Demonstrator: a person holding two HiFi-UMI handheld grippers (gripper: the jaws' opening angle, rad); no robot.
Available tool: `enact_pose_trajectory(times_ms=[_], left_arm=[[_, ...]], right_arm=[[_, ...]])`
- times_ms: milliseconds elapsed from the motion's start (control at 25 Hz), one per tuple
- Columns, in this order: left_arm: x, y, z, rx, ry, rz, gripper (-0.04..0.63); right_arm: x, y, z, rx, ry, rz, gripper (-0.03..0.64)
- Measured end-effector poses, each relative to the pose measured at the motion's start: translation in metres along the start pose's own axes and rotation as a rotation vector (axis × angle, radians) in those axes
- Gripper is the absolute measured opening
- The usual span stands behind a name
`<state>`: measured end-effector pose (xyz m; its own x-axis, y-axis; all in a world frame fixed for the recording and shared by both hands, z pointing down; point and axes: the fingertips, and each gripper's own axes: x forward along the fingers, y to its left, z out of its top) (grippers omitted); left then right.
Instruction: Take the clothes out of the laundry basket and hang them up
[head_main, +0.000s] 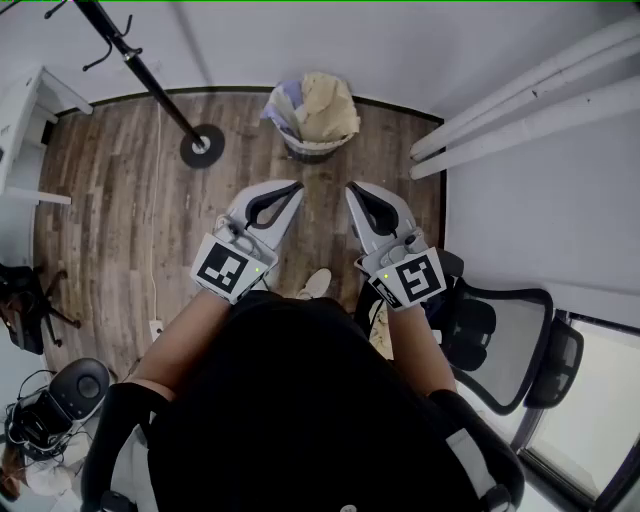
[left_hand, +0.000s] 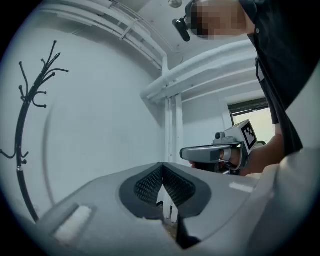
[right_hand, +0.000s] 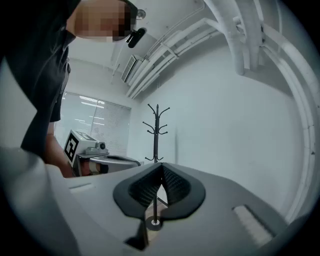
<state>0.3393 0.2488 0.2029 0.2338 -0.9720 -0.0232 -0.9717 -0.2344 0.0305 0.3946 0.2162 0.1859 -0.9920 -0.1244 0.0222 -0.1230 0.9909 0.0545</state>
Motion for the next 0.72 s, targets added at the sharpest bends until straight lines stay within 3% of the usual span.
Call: enact_pose_trajectory(times_ms=[720], left_arm=[[-0.029, 0.021, -0.001, -0.015, 0.003, -0.01, 0.0]], right_arm=[[0.013, 0.028, -0.006, 0.0, 0.019, -0.03, -0.009]])
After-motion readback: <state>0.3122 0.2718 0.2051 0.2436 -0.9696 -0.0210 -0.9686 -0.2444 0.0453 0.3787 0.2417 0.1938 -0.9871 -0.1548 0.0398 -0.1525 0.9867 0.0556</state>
